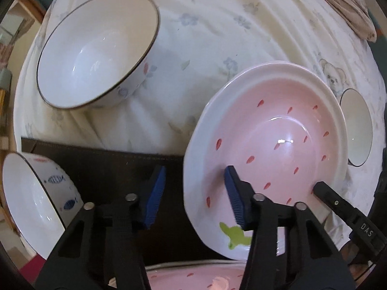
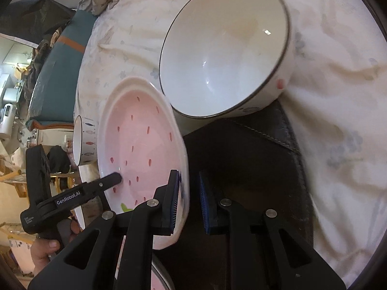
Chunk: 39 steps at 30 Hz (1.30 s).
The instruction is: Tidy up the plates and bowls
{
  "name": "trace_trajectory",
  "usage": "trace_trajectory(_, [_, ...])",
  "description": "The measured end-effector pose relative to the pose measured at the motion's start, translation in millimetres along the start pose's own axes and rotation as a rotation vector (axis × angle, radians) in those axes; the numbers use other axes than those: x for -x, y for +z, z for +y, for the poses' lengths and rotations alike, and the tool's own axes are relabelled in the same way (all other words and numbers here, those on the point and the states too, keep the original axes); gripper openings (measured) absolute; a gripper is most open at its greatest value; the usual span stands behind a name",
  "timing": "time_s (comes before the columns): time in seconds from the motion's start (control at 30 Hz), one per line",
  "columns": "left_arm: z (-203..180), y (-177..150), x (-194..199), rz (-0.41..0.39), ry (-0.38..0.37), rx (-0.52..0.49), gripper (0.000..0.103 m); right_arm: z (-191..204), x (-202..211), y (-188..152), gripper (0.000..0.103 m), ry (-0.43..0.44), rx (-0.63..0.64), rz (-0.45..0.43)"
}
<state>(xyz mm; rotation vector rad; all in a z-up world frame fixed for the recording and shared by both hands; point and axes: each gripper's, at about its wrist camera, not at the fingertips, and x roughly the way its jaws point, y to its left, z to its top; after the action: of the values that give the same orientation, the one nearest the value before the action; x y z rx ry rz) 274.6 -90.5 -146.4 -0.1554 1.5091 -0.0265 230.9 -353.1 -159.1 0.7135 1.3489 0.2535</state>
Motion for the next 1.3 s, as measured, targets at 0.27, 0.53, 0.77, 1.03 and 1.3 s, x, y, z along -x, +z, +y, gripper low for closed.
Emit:
trace_trajectory(0.27, [0.0, -1.3, 2.5, -0.01, -0.032, -0.026, 0.027, 17.1, -10.9, -2.2, 0.028, -0.036, 0.057, 0.002])
trace_trajectory(0.53, [2.4, -7.1, 20.3, -0.064, 0.007, -0.03, 0.023, 30.5, -3.3, -7.6, 0.021, -0.072, 0.122, -0.044])
trace_trajectory(0.77, [14.0, -0.7, 49.0, -0.111, -0.018, 0.017, 0.023, 41.7, -0.4, -8.6, 0.022, -0.037, 0.121, -0.034])
trace_trajectory(1.03, [10.5, -6.7, 64.8, -0.121, 0.019, -0.011, 0.023, 55.7, 4.9, -15.1, 0.022, -0.021, 0.148, -0.041])
trace_trajectory(1.3, [18.6, -30.4, 74.9, -0.114, 0.017, -0.009, 0.023, 59.1, 16.7, -20.9, 0.022, -0.004, 0.161, -0.063])
